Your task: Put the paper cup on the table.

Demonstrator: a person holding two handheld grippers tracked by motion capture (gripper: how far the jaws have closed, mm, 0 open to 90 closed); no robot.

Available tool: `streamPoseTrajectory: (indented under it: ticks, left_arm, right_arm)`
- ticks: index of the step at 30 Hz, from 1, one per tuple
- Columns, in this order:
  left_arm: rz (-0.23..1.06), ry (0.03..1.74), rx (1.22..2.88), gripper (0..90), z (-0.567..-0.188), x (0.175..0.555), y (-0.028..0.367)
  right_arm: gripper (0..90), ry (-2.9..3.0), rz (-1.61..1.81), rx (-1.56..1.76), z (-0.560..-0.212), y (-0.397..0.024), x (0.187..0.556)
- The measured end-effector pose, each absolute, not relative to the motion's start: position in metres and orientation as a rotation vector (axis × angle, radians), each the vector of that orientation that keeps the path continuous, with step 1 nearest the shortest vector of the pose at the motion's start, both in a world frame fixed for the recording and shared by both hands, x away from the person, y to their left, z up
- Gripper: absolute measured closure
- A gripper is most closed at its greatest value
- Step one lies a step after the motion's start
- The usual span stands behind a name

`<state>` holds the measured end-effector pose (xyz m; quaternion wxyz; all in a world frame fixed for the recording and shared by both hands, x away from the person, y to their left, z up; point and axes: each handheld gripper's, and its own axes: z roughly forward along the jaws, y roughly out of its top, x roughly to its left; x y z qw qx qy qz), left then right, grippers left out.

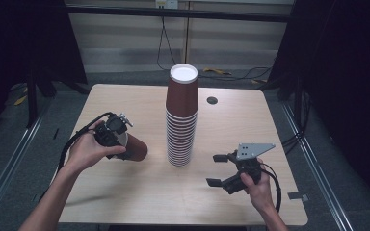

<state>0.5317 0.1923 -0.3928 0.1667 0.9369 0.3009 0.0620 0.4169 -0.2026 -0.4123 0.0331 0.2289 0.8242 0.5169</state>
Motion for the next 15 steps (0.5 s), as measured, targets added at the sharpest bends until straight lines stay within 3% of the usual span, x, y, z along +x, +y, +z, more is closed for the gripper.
streamPoseTrajectory:
  ticks: [15]
  left_arm:
    - [0.156, 0.869, 2.702, 2.1, -0.4004, 0.5404, 0.1871]
  right_arm:
    - [13.4, 2.544, 1.571, 0.717, -0.4142, -0.2011, 0.4179]
